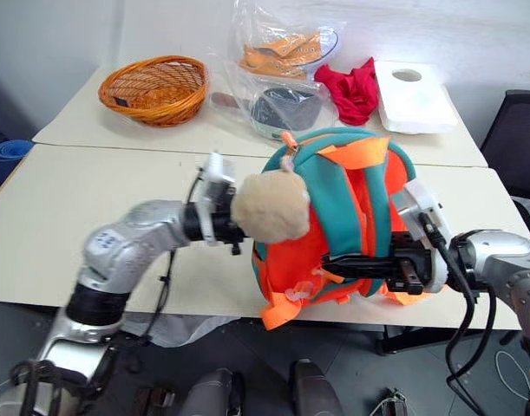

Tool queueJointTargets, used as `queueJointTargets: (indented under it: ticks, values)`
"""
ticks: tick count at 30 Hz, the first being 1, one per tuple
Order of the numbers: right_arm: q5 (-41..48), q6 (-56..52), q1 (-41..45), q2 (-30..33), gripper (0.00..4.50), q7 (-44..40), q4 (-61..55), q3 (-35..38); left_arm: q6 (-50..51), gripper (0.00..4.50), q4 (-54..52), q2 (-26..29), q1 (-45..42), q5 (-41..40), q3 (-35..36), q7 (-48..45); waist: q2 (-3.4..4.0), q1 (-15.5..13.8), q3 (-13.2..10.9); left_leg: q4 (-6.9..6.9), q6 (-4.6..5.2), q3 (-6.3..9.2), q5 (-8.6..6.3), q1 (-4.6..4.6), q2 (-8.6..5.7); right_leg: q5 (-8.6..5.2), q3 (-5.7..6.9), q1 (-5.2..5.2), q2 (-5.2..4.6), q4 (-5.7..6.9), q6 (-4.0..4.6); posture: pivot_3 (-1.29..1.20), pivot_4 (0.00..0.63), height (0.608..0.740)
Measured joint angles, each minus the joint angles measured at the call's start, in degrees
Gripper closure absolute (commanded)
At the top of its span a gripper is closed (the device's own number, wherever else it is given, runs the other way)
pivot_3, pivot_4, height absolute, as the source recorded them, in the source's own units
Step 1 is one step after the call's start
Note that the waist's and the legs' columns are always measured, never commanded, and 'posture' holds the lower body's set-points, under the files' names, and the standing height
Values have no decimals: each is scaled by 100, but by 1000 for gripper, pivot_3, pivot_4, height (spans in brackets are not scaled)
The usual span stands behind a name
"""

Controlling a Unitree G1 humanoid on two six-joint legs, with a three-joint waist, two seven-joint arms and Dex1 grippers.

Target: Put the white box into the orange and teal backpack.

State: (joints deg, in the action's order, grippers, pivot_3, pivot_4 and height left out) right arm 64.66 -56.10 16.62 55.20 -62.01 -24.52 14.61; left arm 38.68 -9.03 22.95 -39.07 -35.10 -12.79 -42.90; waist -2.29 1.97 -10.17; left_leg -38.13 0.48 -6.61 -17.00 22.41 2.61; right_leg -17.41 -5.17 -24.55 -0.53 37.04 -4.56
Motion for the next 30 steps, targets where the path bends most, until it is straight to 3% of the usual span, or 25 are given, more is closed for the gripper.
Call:
queueJointTargets:
  ticks: [3,7,10,14,17,22,26,30]
  values:
    - [3,-1,-42,-63,4381,112,-26,0,0,1202,-1,130,-40,77,14,-148,1,8,0,6,-4,2,1,-8,9,-3,3,-1,7,6,5,0,150,740]
    - [20,-2,-157,-74,4381,223,-133,6,149,64,-198,707,87,-50,327,-516,1,20,-1,4,-7,4,4,-14,8,-5,4,-1,5,27,10,0,150,740]
    - [65,-1,-226,-84,4381,294,-212,23,498,64,-283,1315,148,-584,999,-954,1,37,-1,4,-7,6,4,-16,8,-7,9,-1,2,32,12,0,150,740]
    - [79,1,-285,-146,4381,397,-241,41,1460,64,-97,2387,-165,-1928,2333,-1630,-3,54,-3,3,-9,14,3,-10,8,-11,23,-5,0,31,18,0,150,740]
    - [96,1,-319,-150,4381,442,-242,42,1843,64,-103,2593,-539,-2559,2800,-1761,-3,9,-3,0,-8,15,2,-12,1,-13,26,2,-8,28,17,0,150,740]
    - [136,2,-328,-155,4381,491,-254,44,1933,64,-218,2230,-603,-2735,2673,-1405,-4,-38,-3,-5,-7,20,2,-12,-3,-12,27,8,-12,28,15,0,150,740]
    - [207,2,-318,-193,4381,558,-282,44,1597,64,-668,1724,-640,-2143,1759,-1158,-4,-35,-3,-2,-10,19,2,-10,-2,-12,22,4,-5,27,15,0,150,740]
    - [256,1,-319,-193,4381,618,-322,44,1418,64,-802,1597,-641,-1852,1411,-1200,-3,29,-3,2,-17,12,5,-15,8,-13,14,0,6,33,17,0,150,740]
